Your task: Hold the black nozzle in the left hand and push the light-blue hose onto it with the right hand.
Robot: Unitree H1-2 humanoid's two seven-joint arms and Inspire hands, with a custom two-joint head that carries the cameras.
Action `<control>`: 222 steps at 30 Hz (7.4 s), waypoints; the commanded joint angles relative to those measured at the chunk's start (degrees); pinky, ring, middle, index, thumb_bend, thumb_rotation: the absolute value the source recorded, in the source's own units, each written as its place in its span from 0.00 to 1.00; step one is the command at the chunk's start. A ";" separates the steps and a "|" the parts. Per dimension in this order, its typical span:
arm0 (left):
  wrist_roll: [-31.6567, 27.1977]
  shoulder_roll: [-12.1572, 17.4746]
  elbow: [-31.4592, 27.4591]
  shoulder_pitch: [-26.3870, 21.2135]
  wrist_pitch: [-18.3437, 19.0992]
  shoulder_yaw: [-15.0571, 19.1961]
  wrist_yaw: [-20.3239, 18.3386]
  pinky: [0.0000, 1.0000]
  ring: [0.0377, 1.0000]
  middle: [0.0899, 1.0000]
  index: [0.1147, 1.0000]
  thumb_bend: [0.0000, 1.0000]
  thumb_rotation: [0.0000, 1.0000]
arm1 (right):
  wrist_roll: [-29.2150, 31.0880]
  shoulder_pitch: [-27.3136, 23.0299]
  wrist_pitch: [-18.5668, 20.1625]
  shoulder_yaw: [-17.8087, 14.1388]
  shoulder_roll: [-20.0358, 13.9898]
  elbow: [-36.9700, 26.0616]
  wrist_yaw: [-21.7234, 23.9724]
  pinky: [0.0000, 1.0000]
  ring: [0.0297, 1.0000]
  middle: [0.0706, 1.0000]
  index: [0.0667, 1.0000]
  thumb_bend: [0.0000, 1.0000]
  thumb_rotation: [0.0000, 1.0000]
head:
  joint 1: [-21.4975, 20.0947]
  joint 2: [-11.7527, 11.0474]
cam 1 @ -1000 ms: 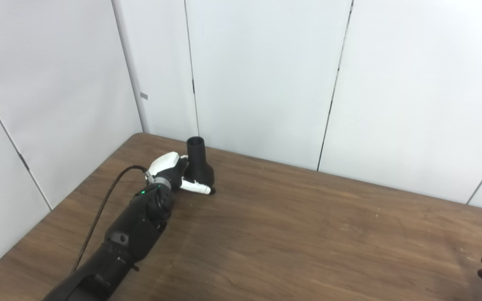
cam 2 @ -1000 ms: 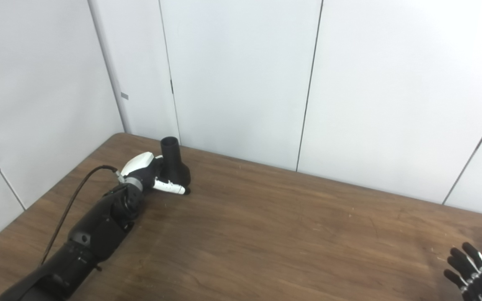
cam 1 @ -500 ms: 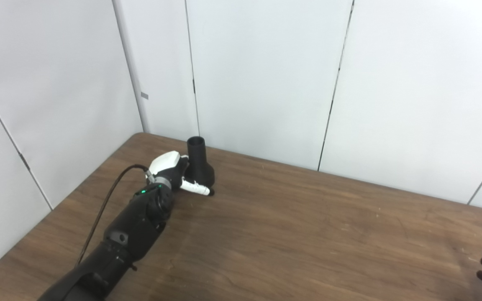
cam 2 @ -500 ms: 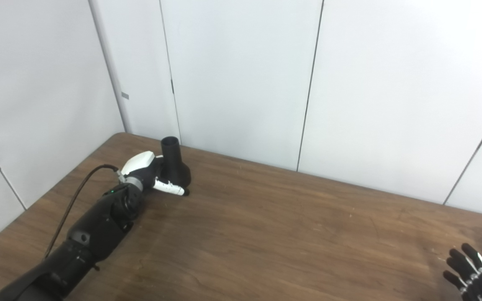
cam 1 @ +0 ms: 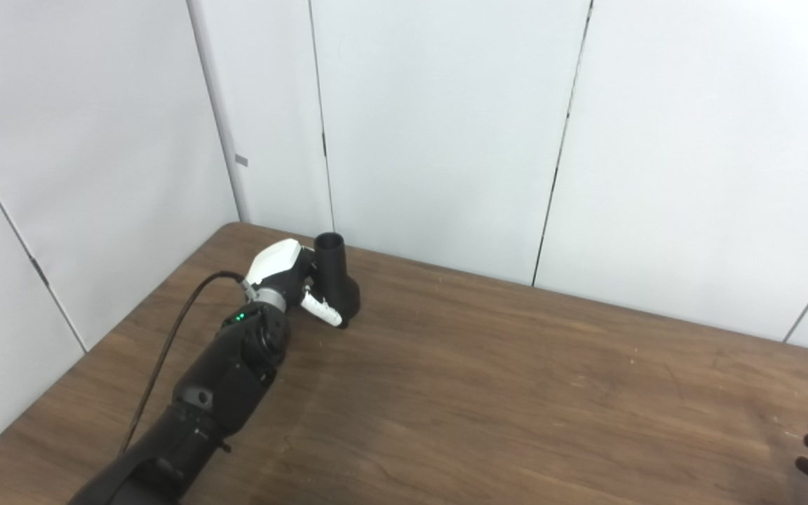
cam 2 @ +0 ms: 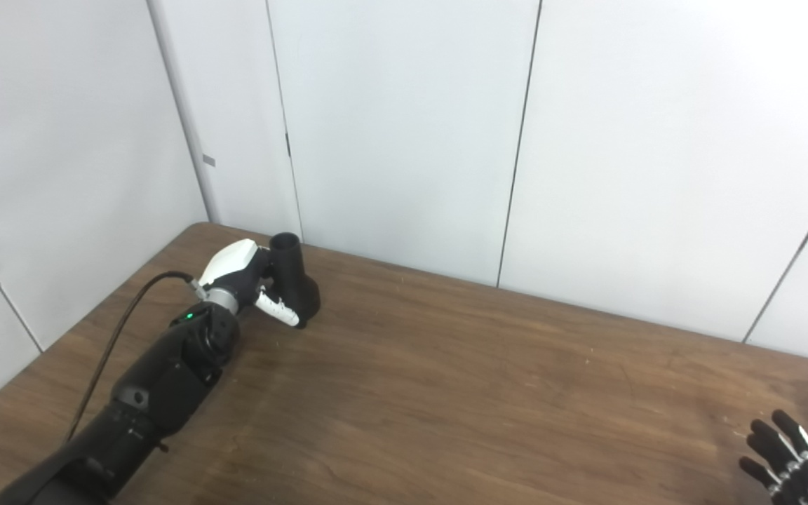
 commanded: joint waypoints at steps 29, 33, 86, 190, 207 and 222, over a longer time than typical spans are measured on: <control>1.30 0.55 -8.54 1.40 2.79 -0.38 -0.66 1.00 0.73 0.51 0.37 0.51 0.00 | -0.76 2.20 1.87 0.97 1.70 -2.44 -1.48 0.84 0.88 0.85 0.91 0.65 1.00 | -3.47 2.43; 0.43 -1.07 -15.12 3.98 4.26 0.02 -2.32 1.00 0.73 0.51 0.37 0.51 0.00 | -1.68 2.82 3.25 1.60 2.18 -5.24 -2.26 0.86 0.89 0.86 0.91 0.65 1.00 | -5.55 3.45; 11.84 -15.96 -40.11 16.46 6.14 -17.19 -24.87 1.00 0.69 0.48 0.38 0.52 0.00 | -7.50 3.21 17.13 5.63 6.87 -18.07 -6.92 0.85 0.85 0.77 0.80 0.60 1.00 | -15.82 10.58; 13.85 -14.81 -38.52 21.27 -0.81 -21.12 -29.19 1.00 0.80 0.44 0.41 0.52 0.00 | -49.69 -35.98 34.43 8.76 -24.94 2.16 16.49 0.85 0.94 0.92 0.88 0.97 0.24 | -48.24 8.90; 12.42 -13.73 -39.02 21.26 -0.42 -20.69 -29.63 1.00 0.79 0.51 0.37 0.51 0.00 | -54.42 -41.20 34.43 13.44 -23.82 15.61 18.07 0.92 0.96 0.95 0.89 0.98 0.18 | -50.31 8.80; 12.46 -14.03 -39.10 21.94 -0.33 -20.78 -29.27 1.00 0.79 0.50 0.37 0.51 0.00 | -56.38 -41.72 34.41 15.95 -23.14 20.71 19.33 0.74 0.92 0.94 0.88 0.97 0.14 | -49.38 8.71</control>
